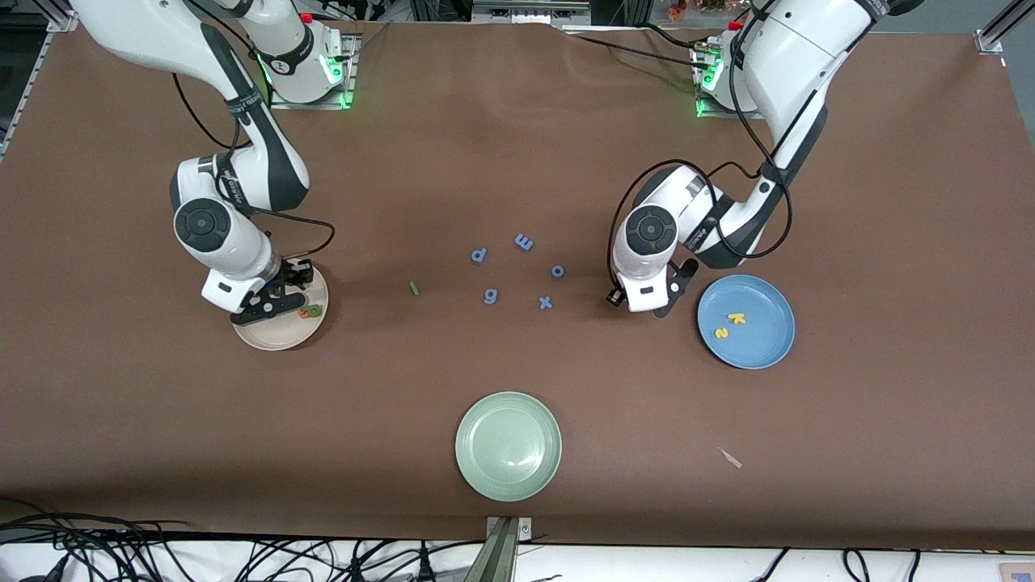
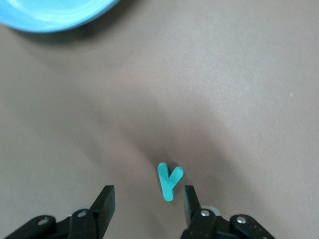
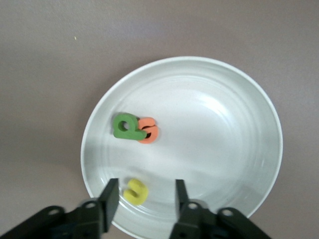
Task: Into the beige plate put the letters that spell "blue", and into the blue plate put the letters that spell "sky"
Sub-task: 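Grasp the teal y with the left gripper while the right gripper places u, then grasp the green l with the right gripper while the left gripper carries y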
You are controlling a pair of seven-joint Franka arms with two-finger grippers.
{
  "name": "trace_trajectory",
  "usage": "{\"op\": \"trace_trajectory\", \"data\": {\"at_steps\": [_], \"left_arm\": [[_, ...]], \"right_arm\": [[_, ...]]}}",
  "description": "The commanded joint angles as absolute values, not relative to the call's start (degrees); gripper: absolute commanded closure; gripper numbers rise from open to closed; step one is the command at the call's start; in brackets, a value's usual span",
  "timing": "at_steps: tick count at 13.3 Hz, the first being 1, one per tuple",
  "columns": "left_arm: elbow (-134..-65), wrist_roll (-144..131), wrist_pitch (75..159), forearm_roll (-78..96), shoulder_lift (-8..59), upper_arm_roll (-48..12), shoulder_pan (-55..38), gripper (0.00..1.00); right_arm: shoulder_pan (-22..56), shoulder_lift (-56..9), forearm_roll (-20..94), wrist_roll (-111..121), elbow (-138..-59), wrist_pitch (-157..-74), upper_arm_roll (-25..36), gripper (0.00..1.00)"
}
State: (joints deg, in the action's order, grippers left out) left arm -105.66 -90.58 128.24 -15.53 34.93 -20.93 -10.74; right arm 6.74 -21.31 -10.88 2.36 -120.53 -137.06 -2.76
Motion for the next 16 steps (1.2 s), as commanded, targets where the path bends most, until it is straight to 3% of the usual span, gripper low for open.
{"op": "trace_trajectory", "data": {"at_steps": [1, 3, 4, 5, 8, 16], "left_arm": [[-105.0, -80.4, 126.6, -16.3, 34.1, -20.9, -11.1, 0.30], [-105.1, -70.8, 126.5, -16.3, 34.5, -20.7, -11.1, 0.18], [-105.1, -66.2, 126.5, -16.3, 34.5, -20.7, -10.9, 0.17], [-105.3, -63.2, 126.5, -16.3, 34.5, -20.7, -10.7, 0.18], [-105.5, -63.5, 127.4, -16.2, 35.0, -20.7, -10.7, 0.41], [-106.6, -69.1, 135.3, -18.3, 37.6, -20.6, -9.6, 0.43]], "right_arm": [[6.8, -19.5, -10.5, -0.8, -121.6, -137.6, -4.0, 0.25], [6.8, -21.0, -10.5, -11.4, -119.1, -137.0, -9.4, 0.25], [6.9, -22.4, -10.5, -16.8, -117.3, -136.3, -11.8, 0.25], [7.2, -23.6, -10.5, -21.7, -115.5, -135.4, -13.8, 0.25], [8.6, -27.6, -10.7, -31.6, -111.5, -135.9, -18.0, 0.25], [11.0, -34.4, -11.9, -32.6, -110.6, -143.9, -18.6, 0.29]]}}
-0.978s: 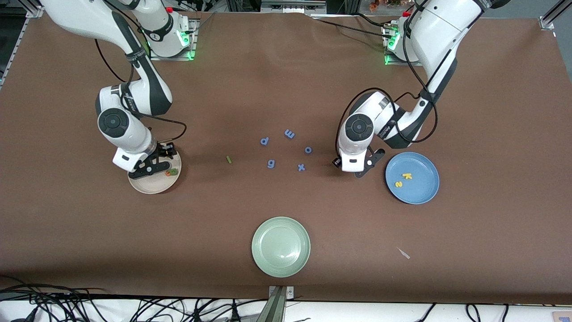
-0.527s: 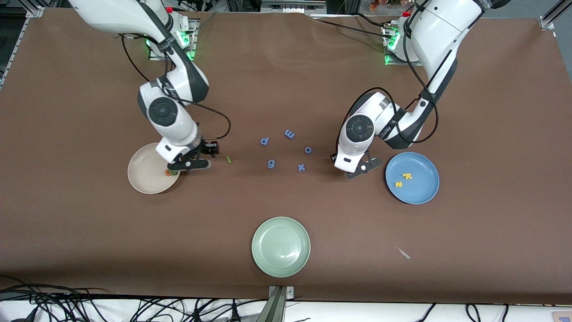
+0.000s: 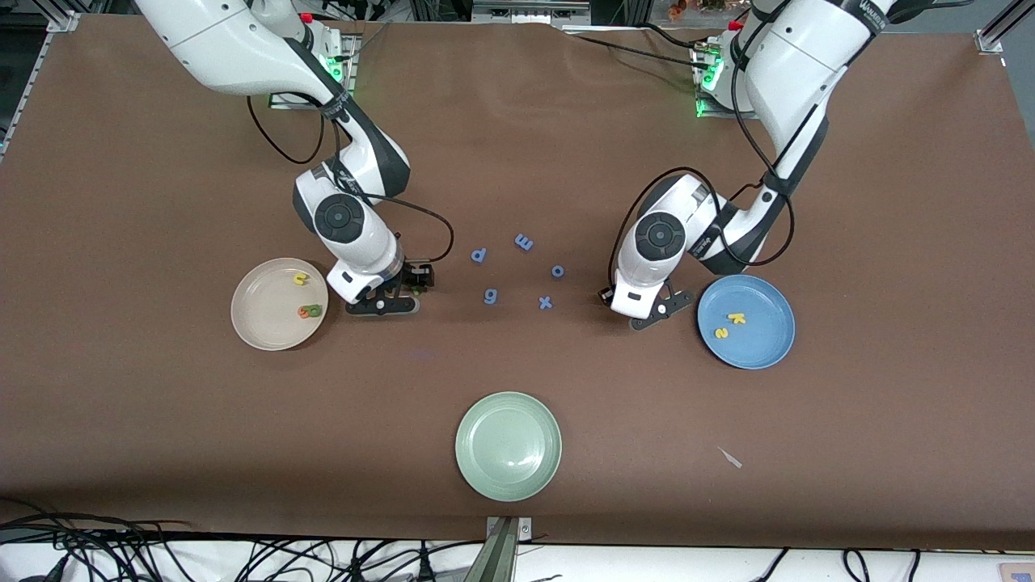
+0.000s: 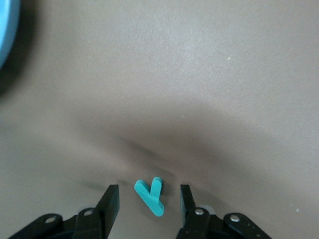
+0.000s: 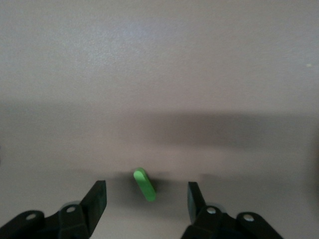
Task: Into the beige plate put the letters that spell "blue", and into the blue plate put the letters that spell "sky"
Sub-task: 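Grasp the green l with the right gripper while the left gripper carries y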
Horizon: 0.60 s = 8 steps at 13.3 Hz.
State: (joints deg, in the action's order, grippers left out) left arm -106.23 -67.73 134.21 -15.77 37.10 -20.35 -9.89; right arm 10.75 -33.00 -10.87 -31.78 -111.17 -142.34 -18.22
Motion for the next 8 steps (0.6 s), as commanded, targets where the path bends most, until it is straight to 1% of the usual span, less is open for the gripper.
{"op": "trace_trajectory", "data": {"at_steps": [1, 2, 3, 4, 5, 6, 7, 8], "left_arm": [[-106.8, -69.1, 135.3, -18.3, 37.7, -20.6, -9.6, 0.43], [-107.0, -69.1, 135.3, -18.3, 37.7, -20.6, -9.6, 0.43], [-107.0, -69.1, 135.3, -18.3, 37.7, -20.6, -9.6, 0.48], [-107.0, -69.1, 135.3, -18.3, 37.7, -20.6, -9.6, 0.56], [-107.0, -69.2, 135.3, -18.3, 37.7, -20.6, -9.5, 0.70], [-107.0, -69.1, 135.3, -18.3, 37.6, -20.6, -9.5, 0.88], [-107.0, -69.1, 135.1, -18.3, 37.4, -20.6, -9.4, 0.97], [-107.0, -69.1, 134.8, -18.3, 37.2, -20.6, -9.2, 0.98]], "right_arm": [[11.1, -34.5, -12.2, -32.6, -111.1, -144.2, -18.6, 0.35], [11.1, -34.5, -12.3, -32.6, -111.4, -144.2, -18.6, 0.38], [11.1, -34.5, -12.3, -32.6, -111.8, -144.2, -18.6, 0.43], [11.1, -34.4, -12.3, -32.6, -112.1, -144.2, -18.6, 0.47], [11.1, -34.3, -12.3, -32.6, -112.6, -144.2, -18.6, 0.52], [11.1, -34.3, -12.4, -32.5, -112.7, -144.2, -18.6, 0.57], [11.1, -34.3, -12.7, -32.5, -112.8, -144.2, -18.6, 0.60], [11.1, -34.2, -12.7, -32.5, -113.1, -144.2, -18.6, 0.62]]}}
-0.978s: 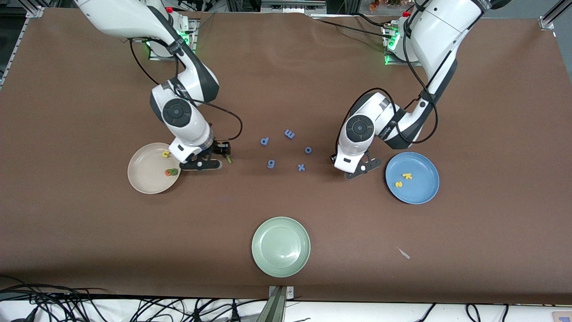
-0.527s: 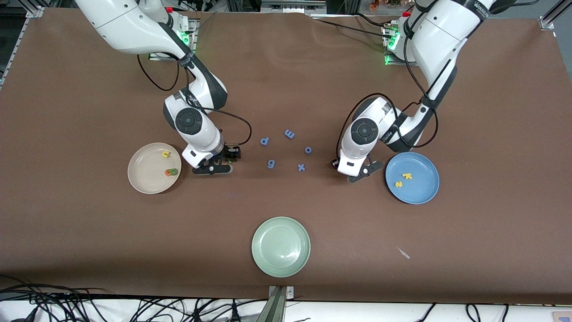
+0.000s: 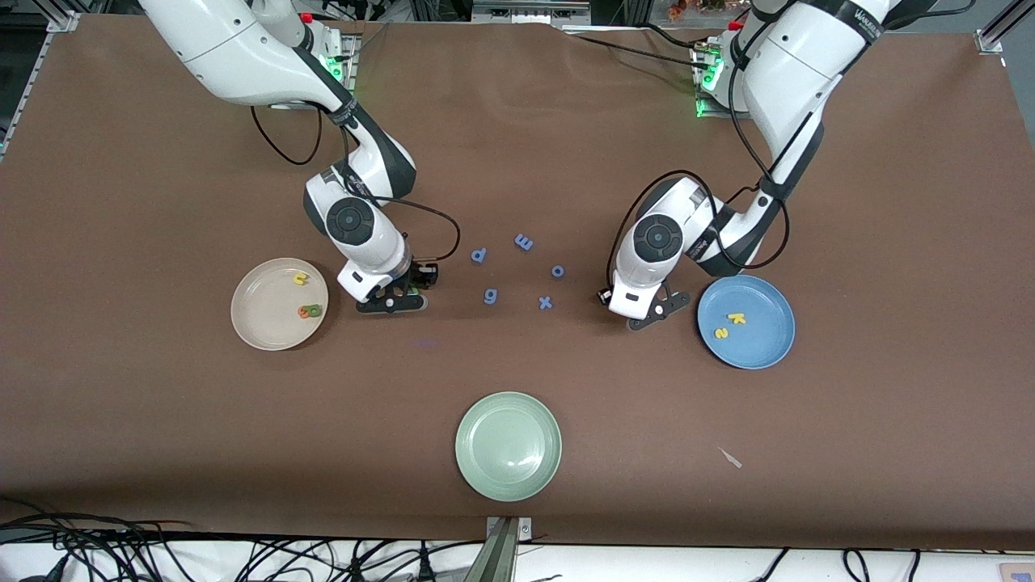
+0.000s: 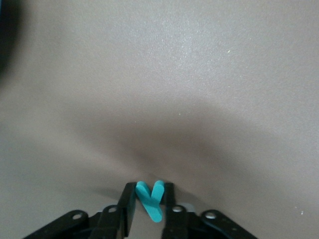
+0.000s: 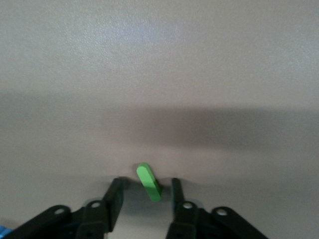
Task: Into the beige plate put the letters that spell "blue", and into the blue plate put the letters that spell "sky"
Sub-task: 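Grasp the green l with the right gripper while the left gripper carries y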
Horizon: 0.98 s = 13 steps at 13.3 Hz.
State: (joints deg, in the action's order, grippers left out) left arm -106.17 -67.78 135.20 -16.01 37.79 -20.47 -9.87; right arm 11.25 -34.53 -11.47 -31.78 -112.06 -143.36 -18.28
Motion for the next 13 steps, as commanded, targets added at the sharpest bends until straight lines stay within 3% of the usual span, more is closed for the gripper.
{"op": "trace_trajectory", "data": {"at_steps": [1, 5, 7, 13], "left_arm": [[-106.9, -69.0, 134.6, -18.3, 36.7, -20.6, -9.2, 0.98], [-106.2, -68.6, 133.5, -18.3, 33.8, -20.6, -8.0, 0.98], [-106.0, -66.2, 132.5, -18.4, 31.6, -20.6, -5.7, 0.98], [-106.1, -42.6, 129.1, -18.5, 29.7, -19.7, 3.9, 0.97]], "right_arm": [[11.1, -34.2, -12.7, -32.4, -113.1, -144.2, -18.6, 0.66], [11.0, -33.2, -12.7, -31.6, -113.3, -143.7, -18.5, 0.87], [10.9, -31.3, -12.6, -28.3, -113.1, -142.6, -17.3, 0.89], [6.8, -21.6, -11.6, -10.1, -112.9, -127.1, -13.0, 0.90]]}}
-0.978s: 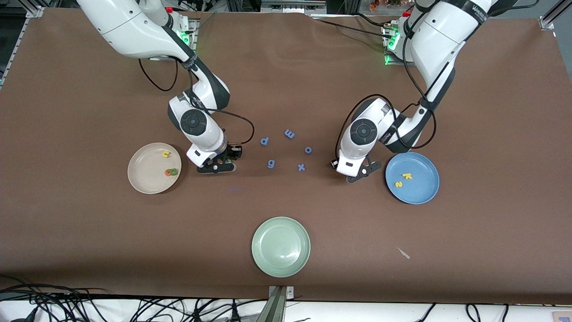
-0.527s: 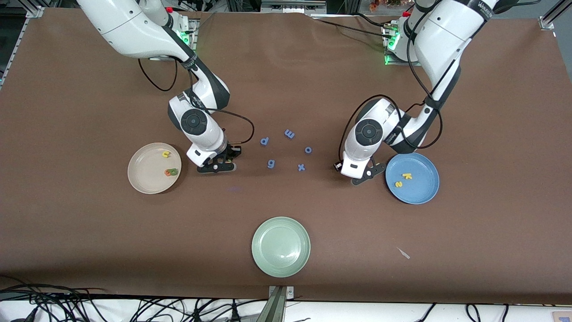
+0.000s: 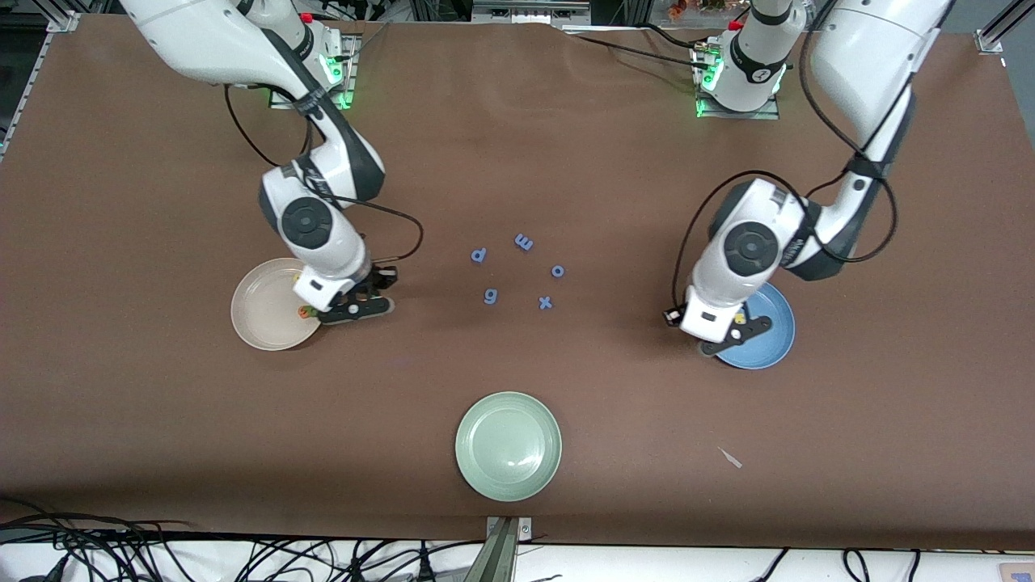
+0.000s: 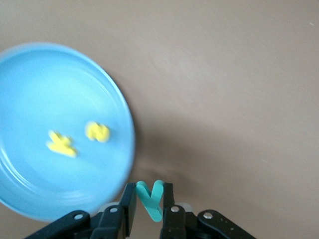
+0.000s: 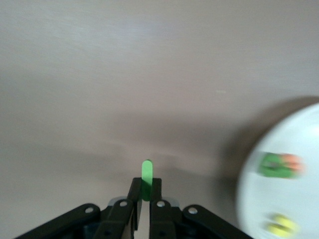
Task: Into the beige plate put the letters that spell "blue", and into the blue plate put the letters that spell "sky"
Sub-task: 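Place the green l on the beige plate while the left gripper drops y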
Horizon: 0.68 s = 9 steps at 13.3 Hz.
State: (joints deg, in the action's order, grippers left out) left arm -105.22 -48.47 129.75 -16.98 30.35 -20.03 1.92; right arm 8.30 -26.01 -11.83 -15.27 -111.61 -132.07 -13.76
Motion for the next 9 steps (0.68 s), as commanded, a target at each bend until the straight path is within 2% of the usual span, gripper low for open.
{"op": "trace_trajectory", "data": {"at_steps": [1, 2, 3, 4, 5, 6, 7, 9], "left_arm": [[-106.2, -40.4, 129.1, -18.7, 29.9, -19.7, 5.3, 0.95], [-106.5, -39.1, 129.1, -18.7, 30.1, -19.6, 5.7, 0.80], [-106.5, -39.0, 129.1, -18.7, 30.3, -19.6, 6.1, 0.37], [-106.0, -39.2, 129.1, -18.7, 30.1, -19.7, 6.0, 0.04], [-105.3, -39.1, 128.8, -18.6, 29.8, -19.9, 6.0, 0.00], [-104.2, -39.1, 126.8, -18.6, 29.4, -20.3, 6.0, 0.00], [-102.1, -39.0, 123.8, -18.5, 29.0, -20.4, 5.5, 0.00], [-96.4, -36.8, 116.7, -18.7, 28.9, -21.2, 5.2, 0.00]], "right_arm": [[6.6, -20.1, -11.6, -6.7, -113.0, -124.5, -11.4, 0.90], [6.6, -18.6, -11.6, -2.6, -113.1, -121.9, -9.2, 0.90], [6.6, -17.7, -11.6, 2.1, -113.3, -120.7, -6.5, 0.89], [6.5, -17.0, -11.5, 6.3, -113.3, -120.0, -4.0, 0.87], [6.3, -16.5, -10.4, 8.5, -113.2, -119.1, -2.5, 0.67], [6.2, -15.8, -7.8, 8.5, -112.9, -118.1, -2.0, 0.11], [6.2, -15.6, -5.8, 8.5, -112.0, -117.1, -1.9, 0.00], [6.2, -15.5, -5.1, 8.4, -109.3, -114.4, -1.8, 0.00]]}}
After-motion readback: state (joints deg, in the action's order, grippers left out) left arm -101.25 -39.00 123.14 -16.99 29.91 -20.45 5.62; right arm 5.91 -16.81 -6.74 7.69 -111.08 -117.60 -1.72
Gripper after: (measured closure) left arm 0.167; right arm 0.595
